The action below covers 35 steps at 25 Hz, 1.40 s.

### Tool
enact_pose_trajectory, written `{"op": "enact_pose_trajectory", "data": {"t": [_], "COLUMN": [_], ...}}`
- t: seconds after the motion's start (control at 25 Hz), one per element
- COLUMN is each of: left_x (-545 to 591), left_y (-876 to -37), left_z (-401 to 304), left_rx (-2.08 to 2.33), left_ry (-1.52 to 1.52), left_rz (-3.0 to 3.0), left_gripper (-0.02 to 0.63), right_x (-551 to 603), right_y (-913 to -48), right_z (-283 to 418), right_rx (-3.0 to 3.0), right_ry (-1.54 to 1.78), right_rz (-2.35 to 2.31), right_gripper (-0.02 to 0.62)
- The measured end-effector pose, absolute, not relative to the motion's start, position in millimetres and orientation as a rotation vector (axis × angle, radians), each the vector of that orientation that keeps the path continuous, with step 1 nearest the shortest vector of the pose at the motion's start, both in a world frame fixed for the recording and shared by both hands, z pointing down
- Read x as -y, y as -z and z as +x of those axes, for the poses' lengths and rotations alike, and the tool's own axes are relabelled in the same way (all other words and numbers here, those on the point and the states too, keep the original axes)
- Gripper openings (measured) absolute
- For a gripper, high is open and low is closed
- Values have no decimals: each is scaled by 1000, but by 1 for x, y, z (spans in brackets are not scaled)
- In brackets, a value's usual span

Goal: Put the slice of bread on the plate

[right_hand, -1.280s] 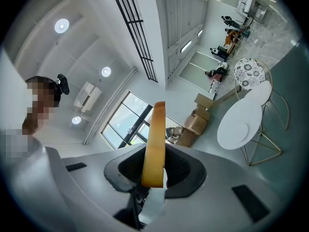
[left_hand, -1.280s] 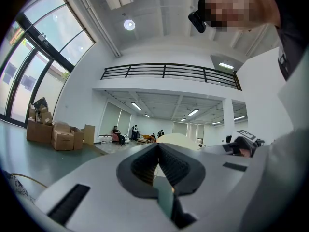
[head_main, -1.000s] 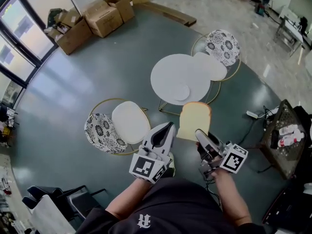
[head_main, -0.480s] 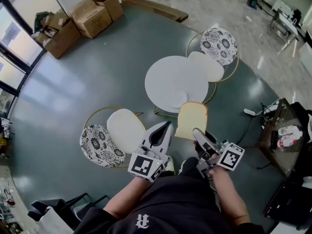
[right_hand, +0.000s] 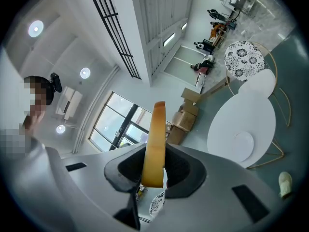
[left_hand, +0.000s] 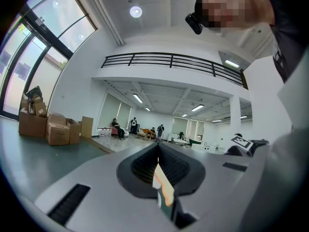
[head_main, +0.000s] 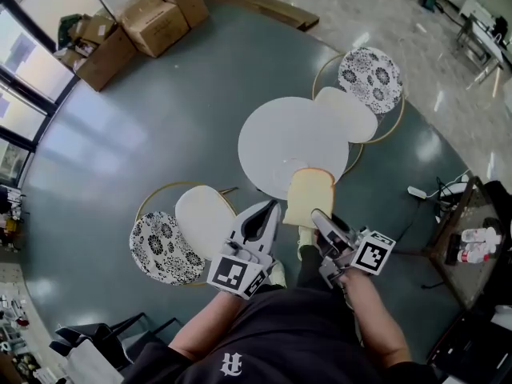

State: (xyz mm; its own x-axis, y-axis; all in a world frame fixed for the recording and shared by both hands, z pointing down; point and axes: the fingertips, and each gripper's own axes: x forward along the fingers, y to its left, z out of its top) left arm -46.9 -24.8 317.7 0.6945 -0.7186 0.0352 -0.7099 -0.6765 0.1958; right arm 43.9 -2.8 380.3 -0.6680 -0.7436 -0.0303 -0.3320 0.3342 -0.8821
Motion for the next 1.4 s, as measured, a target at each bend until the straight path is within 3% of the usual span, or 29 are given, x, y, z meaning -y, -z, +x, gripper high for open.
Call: {"op": "enact_pose_trajectory", "data": {"t": [0.56,1.4], "left_x": [142,163], "left_y": [-351,-471], "left_z": [-11,-43], "left_rx": [1275,1250], "left_ry": [30,8], "left_rz": [2621,2615], "left_gripper": [6,6], "right_x": [116,161], "right_y": [-495,-689], "right_z": [64,27], "right_rx": [-2226,-2241], "right_ry": [1599,1770], "right_rz": [-869,-1059], "right_gripper": [92,92]}}
